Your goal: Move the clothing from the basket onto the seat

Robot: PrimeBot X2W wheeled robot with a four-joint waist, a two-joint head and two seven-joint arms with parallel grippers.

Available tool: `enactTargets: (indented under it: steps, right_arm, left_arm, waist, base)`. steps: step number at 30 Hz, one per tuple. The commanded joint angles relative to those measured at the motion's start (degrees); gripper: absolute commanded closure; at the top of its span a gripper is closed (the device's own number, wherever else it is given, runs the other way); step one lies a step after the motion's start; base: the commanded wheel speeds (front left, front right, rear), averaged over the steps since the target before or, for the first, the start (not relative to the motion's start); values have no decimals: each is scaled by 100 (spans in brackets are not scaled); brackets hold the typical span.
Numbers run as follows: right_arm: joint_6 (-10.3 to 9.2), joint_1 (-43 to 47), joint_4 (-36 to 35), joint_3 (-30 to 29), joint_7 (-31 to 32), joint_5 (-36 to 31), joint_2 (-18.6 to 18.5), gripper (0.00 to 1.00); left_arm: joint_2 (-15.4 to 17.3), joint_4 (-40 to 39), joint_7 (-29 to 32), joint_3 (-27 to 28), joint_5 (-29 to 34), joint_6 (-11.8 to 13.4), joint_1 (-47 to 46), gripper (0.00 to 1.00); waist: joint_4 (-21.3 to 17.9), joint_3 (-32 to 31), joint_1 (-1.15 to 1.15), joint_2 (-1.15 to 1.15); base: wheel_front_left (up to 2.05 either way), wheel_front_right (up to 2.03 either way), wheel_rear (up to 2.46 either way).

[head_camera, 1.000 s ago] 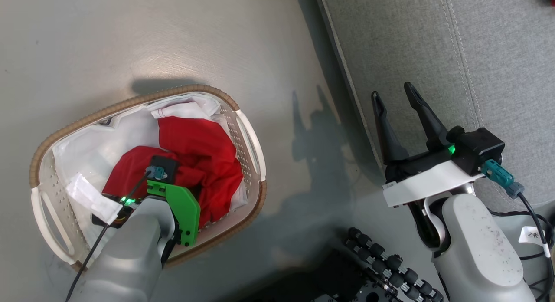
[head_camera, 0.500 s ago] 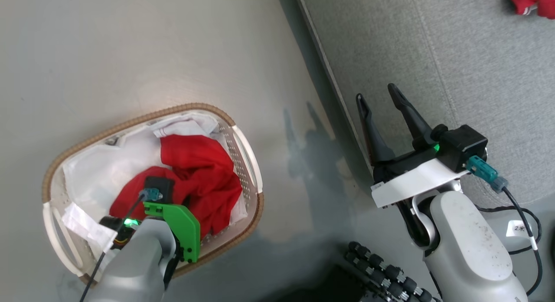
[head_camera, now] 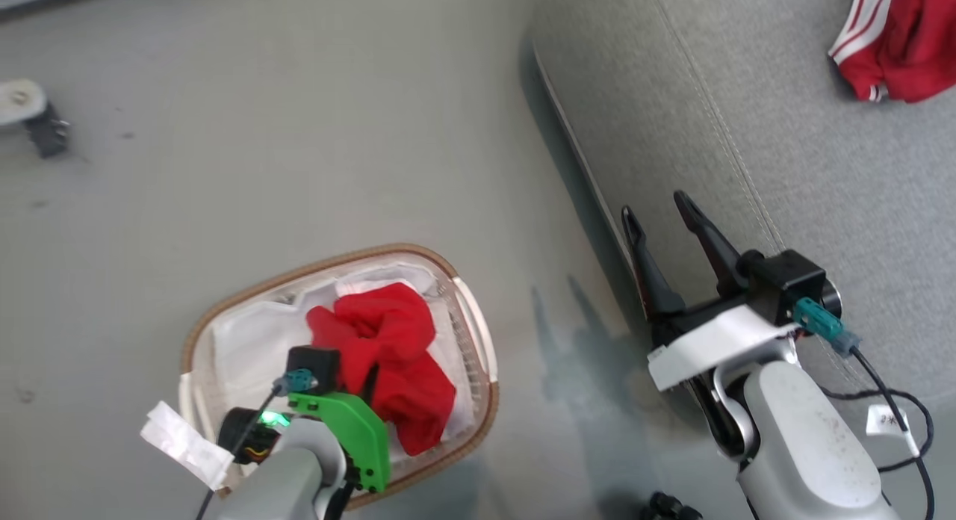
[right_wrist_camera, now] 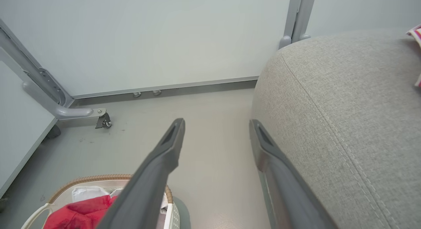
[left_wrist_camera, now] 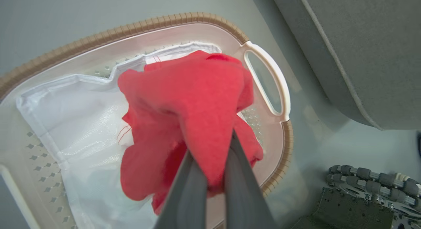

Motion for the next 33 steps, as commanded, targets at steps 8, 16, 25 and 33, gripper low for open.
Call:
enactTargets:
  steps: [8, 16, 25, 33]
  right_arm:
    - [-8, 459, 215, -122, -12, -36, -28, 0]
    - [-8, 761, 371, -119, -12, -107, -28, 0]
    - [-8, 1091, 465, 28, -12, -118, -27, 0]
    - [-7, 1342, 560, 496, -12, -170, -41, 0]
  left_arm:
    - [44, -1013, -50, 511, 227, -19, 304, 100]
    - [59, -2286, -52, 1521, 1101, -19, 800, 100]
    - [-42, -3455, -53, 2245, 1669, -19, 1138, 100]
    - [-88, -4218, -51, 2499, 1955, -19, 1293, 100]
  waist:
    - [1167, -1269, 0, 0]
    - [1501, -1861, 0, 0]
    - [1633, -2352, 0, 0]
    - [1647, -2619, 0, 0]
  base:
    - [0, 0, 0]
    - [0, 0, 0]
    - [0, 0, 0]
    - [0, 0, 0]
